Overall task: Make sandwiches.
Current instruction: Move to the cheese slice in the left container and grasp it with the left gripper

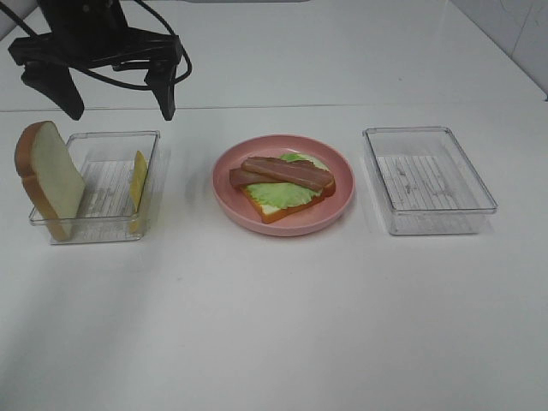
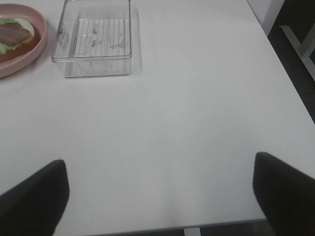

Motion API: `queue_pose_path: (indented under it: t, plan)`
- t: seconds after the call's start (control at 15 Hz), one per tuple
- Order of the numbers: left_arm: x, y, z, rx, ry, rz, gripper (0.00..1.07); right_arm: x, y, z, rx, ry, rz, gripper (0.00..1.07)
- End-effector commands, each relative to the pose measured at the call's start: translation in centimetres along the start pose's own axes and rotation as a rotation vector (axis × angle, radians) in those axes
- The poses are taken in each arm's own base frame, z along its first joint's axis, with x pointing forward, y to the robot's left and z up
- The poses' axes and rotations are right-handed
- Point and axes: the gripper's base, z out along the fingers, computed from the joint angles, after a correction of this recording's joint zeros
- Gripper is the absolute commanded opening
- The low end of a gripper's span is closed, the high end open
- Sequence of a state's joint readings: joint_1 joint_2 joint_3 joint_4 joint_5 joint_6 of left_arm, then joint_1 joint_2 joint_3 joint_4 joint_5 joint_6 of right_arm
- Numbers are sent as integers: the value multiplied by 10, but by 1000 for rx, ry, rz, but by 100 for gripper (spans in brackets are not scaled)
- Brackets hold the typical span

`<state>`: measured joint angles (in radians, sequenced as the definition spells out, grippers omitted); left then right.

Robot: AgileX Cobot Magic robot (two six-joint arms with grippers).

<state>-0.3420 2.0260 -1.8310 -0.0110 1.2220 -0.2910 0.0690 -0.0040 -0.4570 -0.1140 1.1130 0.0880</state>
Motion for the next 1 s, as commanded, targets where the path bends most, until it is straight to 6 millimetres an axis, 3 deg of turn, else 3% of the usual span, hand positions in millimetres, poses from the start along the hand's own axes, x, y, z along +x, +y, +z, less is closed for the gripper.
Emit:
queue_pose_path:
  t: [0.07,0.87,1.0]
  plan:
    - [8,4,16,-35,123,-14,101,2,-1,-2,6,-37,-10,98]
    - [-3,5,72,-39,111,-77,101,2,-1,-2,6,-37,-10,98]
    - [-3,5,88,-47,132,-85,101,2,-1,-2,6,-37,-10,98]
